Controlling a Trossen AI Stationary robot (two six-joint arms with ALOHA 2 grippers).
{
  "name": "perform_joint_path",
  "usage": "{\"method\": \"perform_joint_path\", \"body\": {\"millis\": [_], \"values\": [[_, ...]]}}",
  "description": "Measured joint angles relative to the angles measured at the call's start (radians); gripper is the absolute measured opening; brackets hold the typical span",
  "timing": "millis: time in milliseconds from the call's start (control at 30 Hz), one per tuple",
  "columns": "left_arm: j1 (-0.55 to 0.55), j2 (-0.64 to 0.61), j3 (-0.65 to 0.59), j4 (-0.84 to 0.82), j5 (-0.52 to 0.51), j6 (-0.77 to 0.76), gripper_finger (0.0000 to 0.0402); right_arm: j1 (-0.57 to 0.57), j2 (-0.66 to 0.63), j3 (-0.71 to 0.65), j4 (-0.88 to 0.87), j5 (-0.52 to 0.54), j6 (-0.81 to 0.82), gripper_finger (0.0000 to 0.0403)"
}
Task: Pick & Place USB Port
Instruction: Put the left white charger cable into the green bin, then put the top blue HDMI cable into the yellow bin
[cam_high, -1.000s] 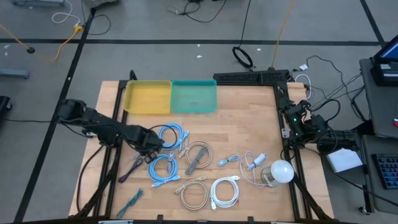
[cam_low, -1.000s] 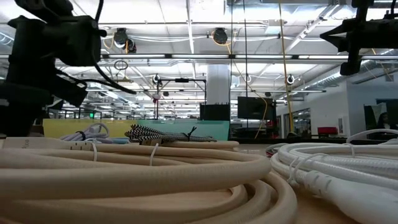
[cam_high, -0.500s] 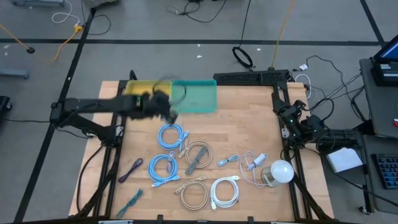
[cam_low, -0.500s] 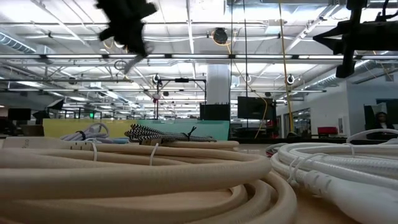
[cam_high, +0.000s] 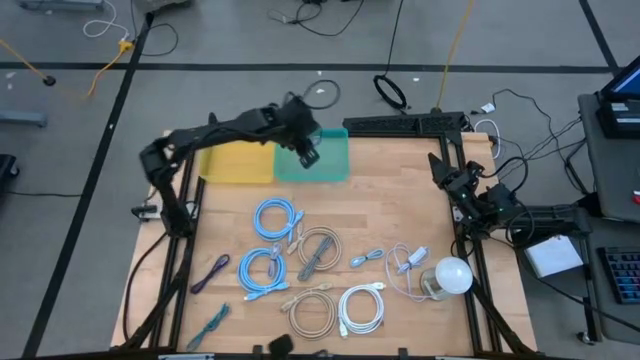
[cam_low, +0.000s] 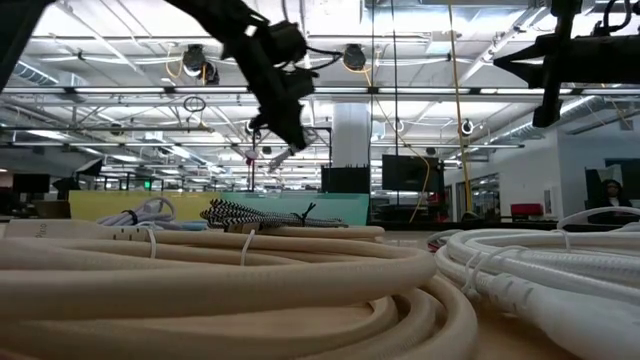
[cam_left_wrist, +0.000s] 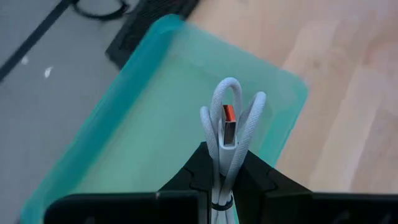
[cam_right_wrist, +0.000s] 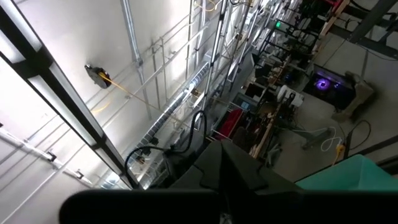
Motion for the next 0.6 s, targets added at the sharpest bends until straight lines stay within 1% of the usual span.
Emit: {"method": "perform_joint_path", "body": {"millis": [133,167,233,333,433,600], "values": [[-0.036,0.123,0.122,-0.092,-0.005,0.126,0.003,0.0,0.01,0.0,0.0,-0.015,-0.001,0.0],[-0.048,0.15,0.145,-0.121,-0.019,0.161,0.003,0.0,0.011,0.0,-0.002,-0.025,-0.001,0.0],[-0.073,0.187,0.176,-0.159,-0.085,0.22,0.003,0.0,0.011,0.0,-0.002,-0.039,0.002,0.0],[-0.102,0.216,0.183,-0.176,-0.182,0.271,0.0033,0.0,0.011,0.0,-0.002,-0.052,0.0,0.0],[-0.113,0.222,0.182,-0.168,-0.21,0.264,0.0071,0.0,0.011,0.0,-0.001,-0.052,0.001,0.0],[-0.109,0.21,0.184,-0.154,-0.24,0.189,0.0143,0.0,0.011,0.0,-0.002,-0.051,-0.002,0.0]]}}
